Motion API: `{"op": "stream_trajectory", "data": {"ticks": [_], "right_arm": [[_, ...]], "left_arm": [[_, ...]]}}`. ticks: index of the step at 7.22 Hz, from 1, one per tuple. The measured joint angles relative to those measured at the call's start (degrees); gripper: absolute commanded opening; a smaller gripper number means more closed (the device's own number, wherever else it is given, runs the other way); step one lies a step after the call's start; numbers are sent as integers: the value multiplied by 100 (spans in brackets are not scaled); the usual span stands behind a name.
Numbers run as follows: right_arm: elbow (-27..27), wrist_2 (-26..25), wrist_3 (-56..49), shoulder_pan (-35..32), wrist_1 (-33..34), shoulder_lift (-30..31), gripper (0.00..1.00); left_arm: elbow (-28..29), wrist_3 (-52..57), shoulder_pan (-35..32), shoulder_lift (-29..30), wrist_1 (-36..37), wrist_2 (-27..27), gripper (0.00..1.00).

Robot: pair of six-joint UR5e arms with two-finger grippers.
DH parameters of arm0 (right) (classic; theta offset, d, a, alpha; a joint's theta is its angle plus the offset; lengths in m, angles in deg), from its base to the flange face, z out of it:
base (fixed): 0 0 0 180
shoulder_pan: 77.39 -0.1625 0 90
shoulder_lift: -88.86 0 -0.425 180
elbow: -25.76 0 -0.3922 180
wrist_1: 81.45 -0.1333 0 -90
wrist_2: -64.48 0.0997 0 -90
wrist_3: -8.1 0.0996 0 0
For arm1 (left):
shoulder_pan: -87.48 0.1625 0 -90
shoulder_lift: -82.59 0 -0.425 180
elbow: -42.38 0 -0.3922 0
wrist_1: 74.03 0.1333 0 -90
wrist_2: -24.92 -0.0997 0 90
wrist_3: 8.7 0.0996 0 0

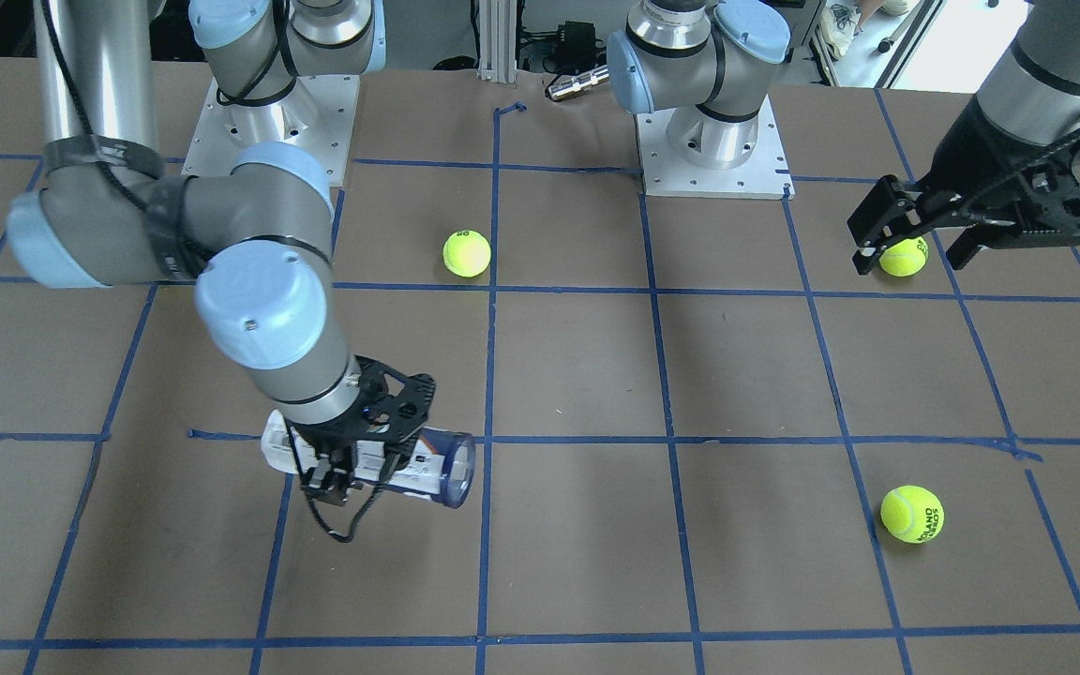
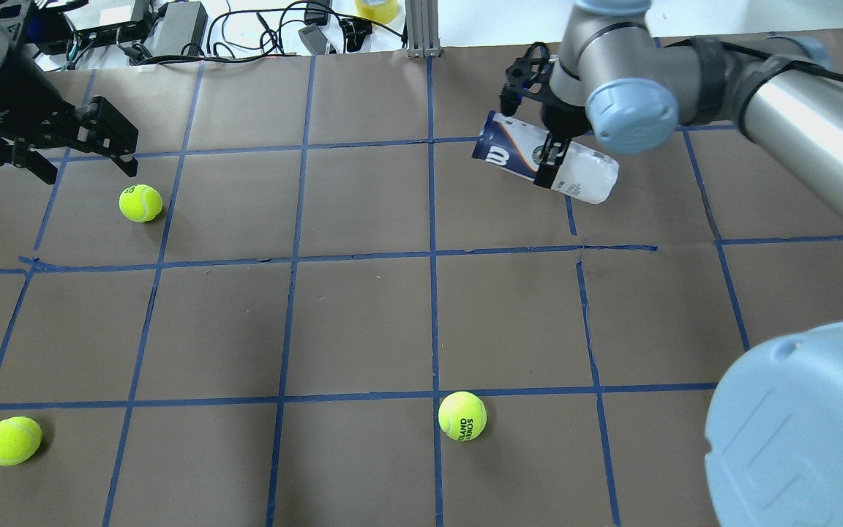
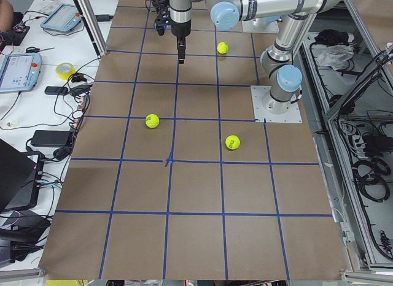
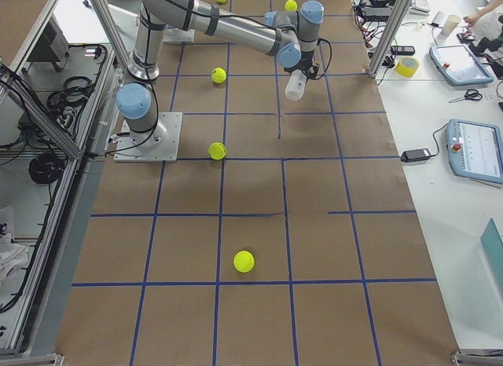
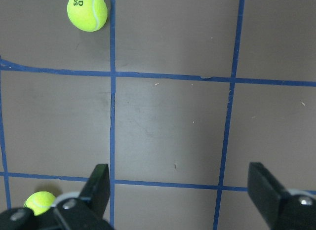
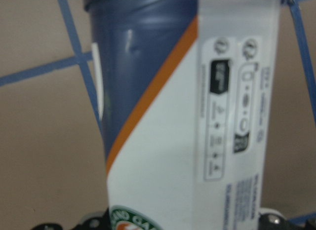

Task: Lift up tennis ball bucket
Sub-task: 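Lift the can with the right gripper and carry it toward the table center, then lower the can onto the table on its side with the right gripper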

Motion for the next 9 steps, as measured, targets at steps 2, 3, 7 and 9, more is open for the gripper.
{"op": "stream_trajectory", "data": {"ticks": [2, 3, 7, 9], "right_arm": [[-39, -27, -179, -766, 101, -77, 69], [-48, -30, -213, -1056, 198, -174, 69], [-61, -31, -190, -1550, 686, -599, 71], [-61, -37, -127, -1571, 716, -698, 72]], "left_arm": [[15, 295, 265, 7, 2, 51, 100], [16, 341, 309, 11, 2, 102, 100], [11, 358, 332, 19, -4, 154, 100], [10, 358, 330, 25, -6, 156, 100]]}}
